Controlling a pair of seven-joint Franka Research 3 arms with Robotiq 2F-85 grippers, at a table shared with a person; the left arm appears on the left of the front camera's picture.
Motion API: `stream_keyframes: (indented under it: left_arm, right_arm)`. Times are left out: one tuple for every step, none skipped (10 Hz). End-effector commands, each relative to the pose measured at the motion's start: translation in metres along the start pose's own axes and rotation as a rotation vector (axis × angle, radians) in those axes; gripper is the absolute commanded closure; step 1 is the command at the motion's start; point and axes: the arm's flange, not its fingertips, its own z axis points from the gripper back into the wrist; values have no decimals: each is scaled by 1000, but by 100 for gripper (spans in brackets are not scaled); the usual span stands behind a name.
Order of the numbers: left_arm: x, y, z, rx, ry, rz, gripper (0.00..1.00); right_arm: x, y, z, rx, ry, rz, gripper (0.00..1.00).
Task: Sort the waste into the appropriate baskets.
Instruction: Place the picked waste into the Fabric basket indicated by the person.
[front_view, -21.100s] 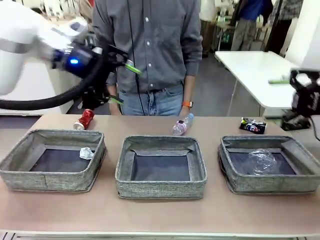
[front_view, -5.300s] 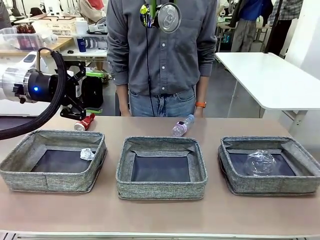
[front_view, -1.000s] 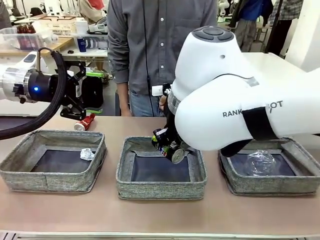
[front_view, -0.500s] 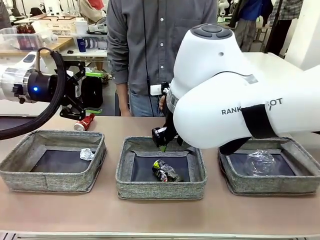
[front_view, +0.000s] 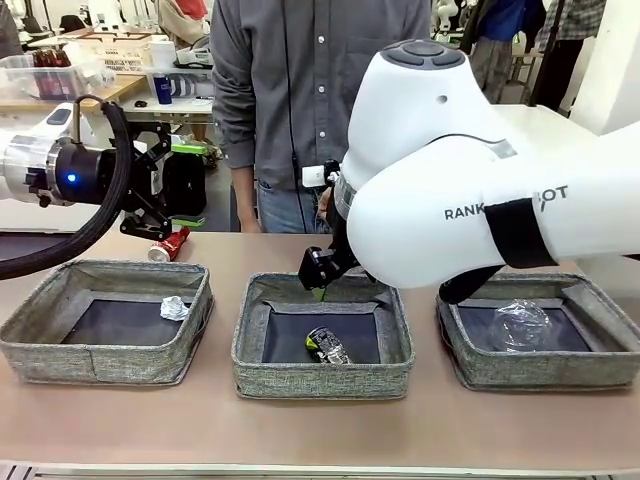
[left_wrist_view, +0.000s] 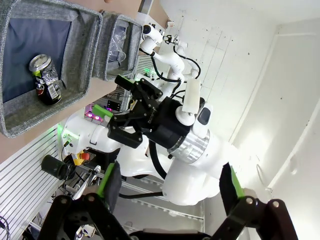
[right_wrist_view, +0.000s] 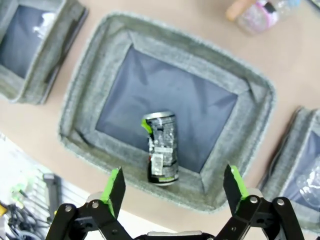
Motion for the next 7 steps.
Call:
stream_keyframes:
  left_arm:
    - [-2,-1,1,6,-2,2,0]
    - [-2,-1,1,6,-2,2,0]
    - [-2,-1,1,6,-2,2,0]
    - [-2,-1,1,6,-2,2,0]
    - [-2,-1,1,6,-2,2,0]
    - [-2,-1,1,6,-2,2,0]
    - [-2,-1,1,6,-2,2,0]
  right_arm:
    - [5,-9,15,59,19,-37,0]
    - [7,-16,25,134,38,-86,0]
    - [8,-35,45,339,70,-226,0]
    - [5,-63,67,503,74,-390,0]
    - [-5,-92,88,719,37,-565,0]
    - [-16,-115,102,961,-25,-690,0]
    - [-30,-131,107,1093,-65,-753,0]
